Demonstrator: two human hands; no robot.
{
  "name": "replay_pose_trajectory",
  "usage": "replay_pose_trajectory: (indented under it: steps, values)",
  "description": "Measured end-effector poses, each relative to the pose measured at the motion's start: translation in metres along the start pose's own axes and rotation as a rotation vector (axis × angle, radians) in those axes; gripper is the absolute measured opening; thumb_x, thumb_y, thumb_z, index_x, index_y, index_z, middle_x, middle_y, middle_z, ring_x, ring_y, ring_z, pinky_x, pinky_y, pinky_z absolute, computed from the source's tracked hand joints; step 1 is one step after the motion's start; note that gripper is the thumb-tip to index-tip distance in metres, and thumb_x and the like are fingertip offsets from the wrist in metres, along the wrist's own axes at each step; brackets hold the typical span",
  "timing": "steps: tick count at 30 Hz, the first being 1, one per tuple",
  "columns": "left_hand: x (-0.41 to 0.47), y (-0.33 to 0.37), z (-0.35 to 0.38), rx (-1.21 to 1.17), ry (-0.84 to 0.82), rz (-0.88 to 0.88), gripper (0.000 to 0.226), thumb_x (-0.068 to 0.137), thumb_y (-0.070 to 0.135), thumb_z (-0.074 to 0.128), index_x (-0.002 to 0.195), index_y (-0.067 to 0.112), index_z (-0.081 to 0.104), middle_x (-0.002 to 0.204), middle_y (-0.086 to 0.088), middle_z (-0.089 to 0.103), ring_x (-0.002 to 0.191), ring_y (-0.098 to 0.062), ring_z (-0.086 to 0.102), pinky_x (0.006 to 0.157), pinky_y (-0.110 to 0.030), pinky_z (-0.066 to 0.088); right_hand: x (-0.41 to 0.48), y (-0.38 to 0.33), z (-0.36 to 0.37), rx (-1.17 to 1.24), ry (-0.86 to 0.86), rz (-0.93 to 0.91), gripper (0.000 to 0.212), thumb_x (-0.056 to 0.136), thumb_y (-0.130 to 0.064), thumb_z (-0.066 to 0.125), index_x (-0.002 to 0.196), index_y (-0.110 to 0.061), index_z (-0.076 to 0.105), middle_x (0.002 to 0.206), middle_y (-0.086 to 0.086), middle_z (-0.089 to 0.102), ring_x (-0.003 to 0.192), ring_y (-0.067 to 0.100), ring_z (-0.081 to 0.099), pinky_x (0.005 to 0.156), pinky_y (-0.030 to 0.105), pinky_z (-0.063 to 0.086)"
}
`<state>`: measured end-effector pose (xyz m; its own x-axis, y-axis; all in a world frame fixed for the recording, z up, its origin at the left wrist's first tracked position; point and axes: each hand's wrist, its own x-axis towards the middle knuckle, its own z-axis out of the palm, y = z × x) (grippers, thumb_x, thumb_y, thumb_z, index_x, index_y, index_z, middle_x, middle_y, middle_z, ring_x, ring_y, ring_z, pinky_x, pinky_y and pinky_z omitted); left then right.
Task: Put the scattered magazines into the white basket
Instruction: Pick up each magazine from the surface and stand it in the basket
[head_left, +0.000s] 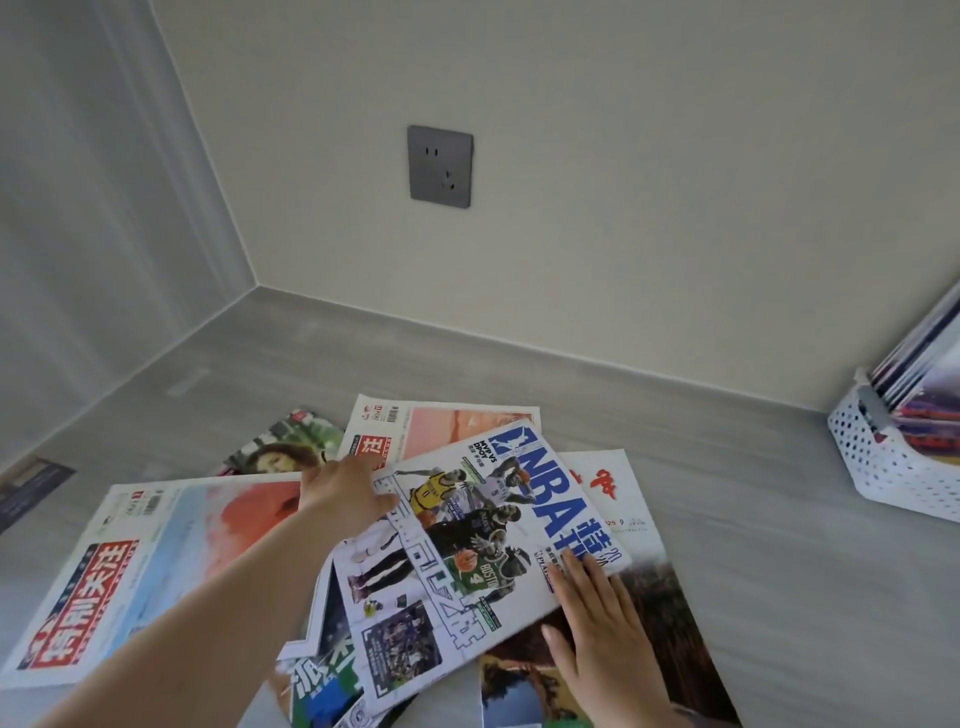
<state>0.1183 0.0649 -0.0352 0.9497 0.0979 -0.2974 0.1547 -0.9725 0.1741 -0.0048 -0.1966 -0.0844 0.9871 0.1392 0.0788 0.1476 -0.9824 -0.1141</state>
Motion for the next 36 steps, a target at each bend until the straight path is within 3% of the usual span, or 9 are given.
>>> replay_pose_trajectory:
  steps: [7, 13, 16, 21, 25, 28, 31, 34, 36]
  values:
    - [0.018, 0.014, -0.015, -0.1, -0.301, -0.032, 0.048, 0.084, 0.039, 0.054, 0.118, 0.006, 0.05, 0.099, -0.004, 0.056, 0.088, -0.017, 0.053, 0.075, -0.025, 0.044, -0.003, 0.002, 0.009, -0.099, 0.093, 0.002, 0.066, 0.093, -0.041, 0.002, 0.114, -0.021, 0.061, 0.119, 0.0, 0.065, 0.139, 0.014, -0.02, 0.109, 0.028, 0.001]
    - [0.017, 0.014, -0.024, -0.143, -0.363, 0.006, 0.047, 0.086, 0.035, 0.052, 0.123, 0.006, 0.047, 0.117, -0.007, 0.056, 0.088, -0.016, 0.047, 0.074, -0.024, 0.038, -0.002, 0.004, 0.008, -0.118, 0.143, 0.013, 0.053, 0.094, -0.039, 0.001, 0.121, -0.023, 0.044, 0.12, -0.003, 0.064, 0.139, 0.012, -0.02, 0.108, 0.027, 0.002]
    - [0.01, 0.019, -0.027, -0.236, -0.368, 0.107, 0.037, 0.088, 0.024, 0.05, 0.122, 0.008, 0.047, 0.098, -0.003, 0.056, 0.07, -0.011, 0.046, 0.058, -0.019, 0.037, -0.004, 0.005, 0.008, -0.13, 0.148, 0.003, 0.051, 0.094, -0.039, 0.002, 0.12, -0.023, 0.043, 0.119, -0.003, 0.064, 0.139, 0.012, -0.02, 0.108, 0.026, 0.003]
    - [-0.004, 0.024, -0.037, -0.291, -0.257, 0.235, 0.032, 0.091, 0.013, 0.045, 0.122, 0.012, 0.047, 0.114, -0.011, 0.059, 0.061, -0.013, 0.044, 0.049, -0.02, 0.033, -0.007, 0.002, 0.0, -0.057, 0.012, 0.02, 0.051, 0.074, -0.048, 0.051, 0.12, -0.025, 0.056, 0.126, -0.004, 0.059, 0.141, 0.007, 0.005, 0.112, 0.022, -0.003]
    - [-0.027, 0.029, -0.053, -0.504, -0.163, 0.294, 0.031, 0.089, 0.009, 0.048, 0.118, 0.018, 0.056, 0.101, -0.009, 0.065, 0.046, -0.011, 0.037, 0.036, -0.013, 0.029, -0.001, 0.001, -0.006, 0.64, -0.017, 0.329, 0.064, 0.091, -0.034, 0.045, 0.143, -0.021, 0.01, 0.154, 0.003, 0.01, 0.142, 0.017, 0.012, 0.115, 0.03, 0.013]
    - [-0.046, 0.039, -0.066, -0.628, -0.075, 0.364, 0.032, 0.088, 0.01, 0.051, 0.103, 0.037, 0.059, 0.088, -0.018, 0.069, 0.04, -0.008, 0.037, 0.036, -0.013, 0.028, 0.009, 0.006, -0.025, 1.189, 0.141, 0.618, 0.059, 0.09, -0.023, 0.05, 0.139, -0.019, 0.018, 0.142, 0.009, 0.036, 0.128, 0.024, 0.039, 0.102, 0.031, 0.034]
    - [-0.059, 0.057, -0.075, -0.768, 0.032, 0.386, 0.033, 0.087, 0.012, 0.054, 0.095, 0.042, 0.061, 0.075, -0.012, 0.068, 0.053, -0.014, 0.045, 0.049, -0.019, 0.034, 0.018, 0.019, -0.049, 1.642, -0.034, 0.726, 0.056, 0.091, -0.023, 0.048, 0.139, -0.015, 0.022, 0.123, 0.01, 0.05, 0.096, 0.025, 0.058, 0.089, 0.034, 0.041]
    - [-0.07, 0.082, -0.077, -0.932, 0.104, 0.379, 0.034, 0.086, 0.012, 0.054, 0.092, 0.044, 0.063, 0.067, 0.018, 0.072, 0.069, -0.016, 0.058, 0.064, -0.025, 0.042, 0.02, 0.036, -0.069, 1.67, -0.103, 0.651, 0.036, 0.087, -0.015, 0.054, 0.122, -0.01, 0.046, 0.107, 0.01, 0.065, 0.09, 0.026, 0.064, 0.072, 0.032, 0.053]
    - [-0.077, 0.103, -0.075, -1.022, 0.134, 0.392, 0.034, 0.087, 0.012, 0.053, 0.09, 0.044, 0.063, 0.067, 0.029, 0.069, 0.068, 0.001, 0.064, 0.059, -0.01, 0.046, 0.021, 0.054, -0.084, 1.662, -0.042, 0.607, 0.019, 0.085, -0.009, 0.056, 0.104, -0.01, 0.058, 0.099, 0.011, 0.069, 0.091, 0.029, 0.065, 0.077, 0.039, 0.053]
